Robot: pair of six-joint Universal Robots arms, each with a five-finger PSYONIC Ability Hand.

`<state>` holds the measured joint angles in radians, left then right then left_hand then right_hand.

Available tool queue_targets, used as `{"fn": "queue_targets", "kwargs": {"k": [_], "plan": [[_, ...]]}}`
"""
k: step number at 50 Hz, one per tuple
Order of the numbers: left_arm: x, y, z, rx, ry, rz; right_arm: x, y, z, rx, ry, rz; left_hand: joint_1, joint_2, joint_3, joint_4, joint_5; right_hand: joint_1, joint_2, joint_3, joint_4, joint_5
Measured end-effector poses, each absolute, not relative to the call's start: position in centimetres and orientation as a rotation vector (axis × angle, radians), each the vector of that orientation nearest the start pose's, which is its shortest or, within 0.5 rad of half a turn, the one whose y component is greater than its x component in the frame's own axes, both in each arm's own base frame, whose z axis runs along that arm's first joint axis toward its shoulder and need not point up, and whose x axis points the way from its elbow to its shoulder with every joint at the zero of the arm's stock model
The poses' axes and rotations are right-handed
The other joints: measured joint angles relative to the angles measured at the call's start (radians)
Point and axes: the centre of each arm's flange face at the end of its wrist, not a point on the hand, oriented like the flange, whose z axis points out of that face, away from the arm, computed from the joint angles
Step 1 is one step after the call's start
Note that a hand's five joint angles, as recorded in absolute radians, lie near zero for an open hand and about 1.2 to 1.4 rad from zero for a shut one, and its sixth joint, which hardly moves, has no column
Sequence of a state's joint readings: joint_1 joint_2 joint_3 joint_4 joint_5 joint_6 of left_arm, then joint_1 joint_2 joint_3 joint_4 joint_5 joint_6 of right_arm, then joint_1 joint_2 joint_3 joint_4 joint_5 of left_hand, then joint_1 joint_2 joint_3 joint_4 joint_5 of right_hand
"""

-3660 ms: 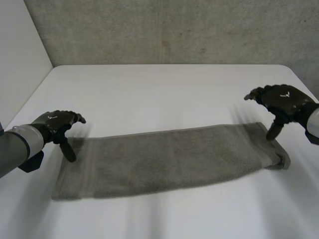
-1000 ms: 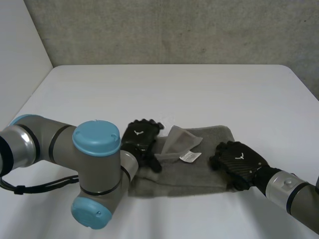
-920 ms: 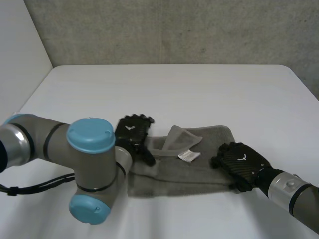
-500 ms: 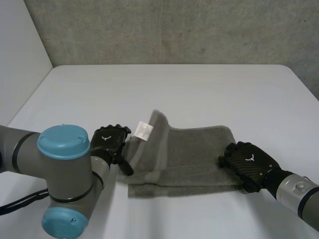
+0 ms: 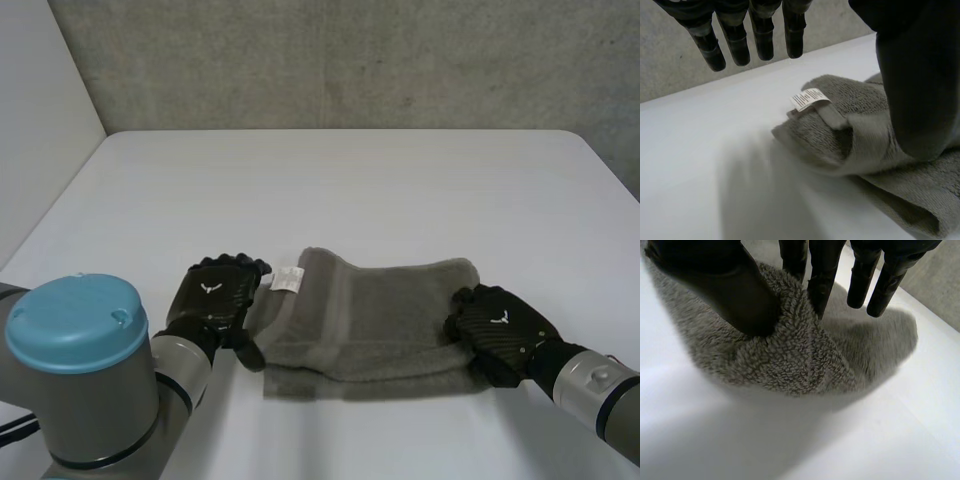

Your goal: Fold the towel.

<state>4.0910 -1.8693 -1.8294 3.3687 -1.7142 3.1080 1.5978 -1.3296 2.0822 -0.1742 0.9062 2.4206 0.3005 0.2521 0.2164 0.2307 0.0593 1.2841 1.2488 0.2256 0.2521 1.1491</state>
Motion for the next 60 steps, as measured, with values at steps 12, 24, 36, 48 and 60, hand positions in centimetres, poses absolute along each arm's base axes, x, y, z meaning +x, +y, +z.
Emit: {"fn": "queue_targets", "kwargs": {"k": [12,24,36,48,60], "plan": [[-25.7,-20.9,18.3,0.511,2.644,-2.023,21.2,-23.0,17.8,-1.404,1.893,-1.685,0.000,0.000,0.000,0.000,0.000,0.010,0.005,0.000,0.000,0.001],[-23.4,-23.3,21.6,0.371,2.551,-2.169,30.9,-18.6,20.0,-1.694,1.476,-1.581,0.000,0.000,0.000,0.000,0.000,0.014,0.014,0.000,0.000,0.002],[-22.3,-24.4,22.2,0.303,2.519,-2.195,39.6,-14.8,16.3,-1.874,1.245,-1.434,0.000,0.000,0.000,0.000,0.000,0.019,0.019,0.000,0.000,0.002],[-22.0,-24.9,22.1,0.240,2.541,-2.203,41.5,-14.5,14.4,-1.860,1.213,-1.460,0.000,0.000,0.000,0.000,0.000,-0.584,-0.542,0.000,0.000,-0.619],[-22.6,-25.7,22.8,0.252,2.521,-2.250,38.5,-15.2,18.4,-1.588,1.488,-1.490,0.000,0.000,0.000,0.000,0.000,-1.031,-0.996,0.000,0.000,-1.076]]}}
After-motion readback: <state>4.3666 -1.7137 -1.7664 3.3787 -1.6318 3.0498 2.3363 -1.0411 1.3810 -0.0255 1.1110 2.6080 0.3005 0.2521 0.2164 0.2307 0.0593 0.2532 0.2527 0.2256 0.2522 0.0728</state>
